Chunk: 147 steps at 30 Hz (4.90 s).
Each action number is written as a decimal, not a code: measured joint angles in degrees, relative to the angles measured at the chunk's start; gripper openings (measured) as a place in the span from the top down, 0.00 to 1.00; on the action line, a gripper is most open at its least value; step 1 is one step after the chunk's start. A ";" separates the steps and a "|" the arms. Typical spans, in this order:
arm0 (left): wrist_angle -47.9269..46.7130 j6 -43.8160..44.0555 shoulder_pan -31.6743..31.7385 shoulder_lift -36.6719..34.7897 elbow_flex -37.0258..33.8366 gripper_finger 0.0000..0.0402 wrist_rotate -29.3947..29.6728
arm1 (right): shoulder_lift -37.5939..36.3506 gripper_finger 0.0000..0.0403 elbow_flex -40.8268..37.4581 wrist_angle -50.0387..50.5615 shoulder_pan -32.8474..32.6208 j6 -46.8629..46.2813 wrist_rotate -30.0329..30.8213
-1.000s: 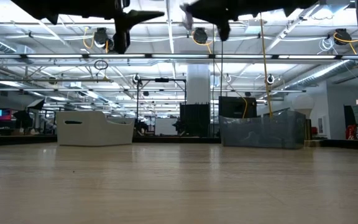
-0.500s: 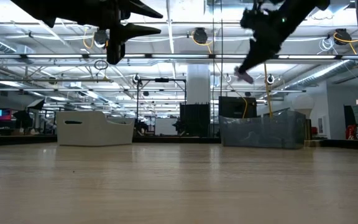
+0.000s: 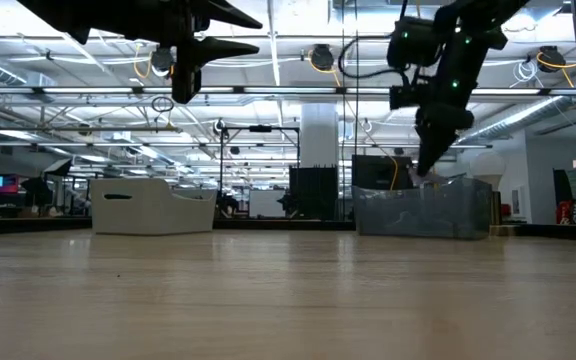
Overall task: Pick and place Stapler, Stapler remover, tape
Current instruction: Put the purple stapler remover into the black bin, then return to Home Position
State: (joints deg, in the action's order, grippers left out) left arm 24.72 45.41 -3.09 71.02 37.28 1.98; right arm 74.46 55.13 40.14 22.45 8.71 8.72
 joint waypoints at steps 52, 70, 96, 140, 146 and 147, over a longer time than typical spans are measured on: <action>6.37 -11.16 0.55 -1.75 -0.07 0.70 -4.69 | 1.60 0.75 -1.38 0.53 7.46 -2.92 -8.77; -17.27 -24.55 1.10 -25.81 -0.07 0.70 -7.43 | -27.70 0.79 -1.29 0.20 5.45 -20.79 -8.84; -33.76 -32.18 -15.04 -55.32 -11.33 0.70 19.09 | -51.16 0.79 -14.29 -9.05 4.81 -20.69 -10.39; -16.23 -28.79 -0.35 -61.10 -32.13 0.70 8.34 | -72.91 0.79 -35.37 -22.31 4.84 -26.90 -13.25; -18.64 -29.65 -0.35 -60.91 -32.13 0.70 10.10 | -72.81 0.79 -46.04 -33.95 4.84 -30.65 -13.27; -19.31 -30.21 -0.35 -60.90 -32.13 0.70 10.08 | -72.81 0.79 -47.13 -34.51 4.84 -31.01 -13.25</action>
State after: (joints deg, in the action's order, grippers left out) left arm 5.41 15.19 -3.44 10.12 5.15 12.06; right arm 1.65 8.00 5.63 27.29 -22.31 -4.54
